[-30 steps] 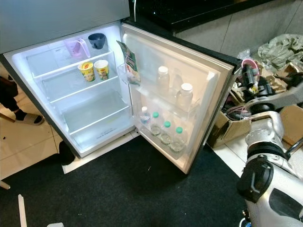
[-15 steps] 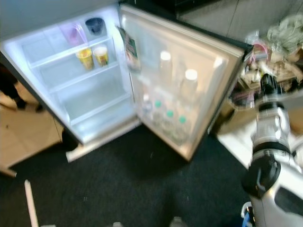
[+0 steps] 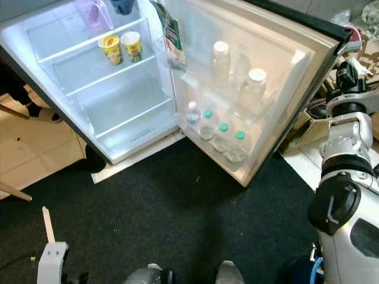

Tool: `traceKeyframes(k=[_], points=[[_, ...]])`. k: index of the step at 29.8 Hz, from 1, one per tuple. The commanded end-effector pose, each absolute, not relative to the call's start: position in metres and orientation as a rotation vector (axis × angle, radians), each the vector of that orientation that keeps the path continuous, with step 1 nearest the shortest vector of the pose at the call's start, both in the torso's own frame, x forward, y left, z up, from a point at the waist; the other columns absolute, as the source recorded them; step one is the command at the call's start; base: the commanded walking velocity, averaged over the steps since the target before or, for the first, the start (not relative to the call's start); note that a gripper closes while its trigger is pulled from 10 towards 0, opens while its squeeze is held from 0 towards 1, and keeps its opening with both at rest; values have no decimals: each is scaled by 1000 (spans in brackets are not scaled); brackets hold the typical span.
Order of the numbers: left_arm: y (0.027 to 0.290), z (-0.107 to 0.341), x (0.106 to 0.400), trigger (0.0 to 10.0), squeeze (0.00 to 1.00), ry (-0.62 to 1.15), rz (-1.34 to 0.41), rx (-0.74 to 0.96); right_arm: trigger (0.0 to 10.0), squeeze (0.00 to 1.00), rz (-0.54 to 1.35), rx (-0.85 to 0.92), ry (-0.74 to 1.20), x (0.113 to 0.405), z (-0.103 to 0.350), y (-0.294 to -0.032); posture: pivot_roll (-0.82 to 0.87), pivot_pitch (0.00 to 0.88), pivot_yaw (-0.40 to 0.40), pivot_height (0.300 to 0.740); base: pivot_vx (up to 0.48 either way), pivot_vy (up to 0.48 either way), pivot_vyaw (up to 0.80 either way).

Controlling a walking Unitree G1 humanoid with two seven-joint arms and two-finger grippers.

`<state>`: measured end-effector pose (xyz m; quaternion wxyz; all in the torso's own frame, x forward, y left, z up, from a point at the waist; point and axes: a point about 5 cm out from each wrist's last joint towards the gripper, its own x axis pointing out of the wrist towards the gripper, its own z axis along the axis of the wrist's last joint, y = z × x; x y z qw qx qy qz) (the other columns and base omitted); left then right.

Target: Restocking fridge

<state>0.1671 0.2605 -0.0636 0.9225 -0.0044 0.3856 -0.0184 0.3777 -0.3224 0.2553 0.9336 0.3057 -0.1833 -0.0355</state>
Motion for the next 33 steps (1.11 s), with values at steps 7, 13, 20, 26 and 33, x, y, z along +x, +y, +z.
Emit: traceKeyframes(k=[7, 13, 20, 26, 33], points=[[264, -68, 156, 10000, 0, 836, -40, 2, 10000, 0, 160, 400, -302, 393, 267, -283, 66, 274, 113, 740, 0, 0, 0], [255, -82, 134, 10000, 0, 935, -56, 10, 10000, 0, 371, 306, -281, 397, 271, -258, 52, 246, 100, 740, 0, 0, 0], [247, -96, 103, 10000, 0, 1059, -39, -8, 10000, 0, 603, 218, -273, 394, 277, -243, 17, 214, 78, 740, 0, 0, 0], [243, -101, 91, 10000, 0, 1107, -31, -19, 10000, 0, 792, 176, -263, 388, 277, -235, 0, 190, 70, 740, 0, 0, 0], [240, -103, 90, 10000, 0, 1125, -28, -24, 10000, 0, 972, 150, -234, 382, 269, -225, -4, 174, 68, 740, 0, 0, 0]])
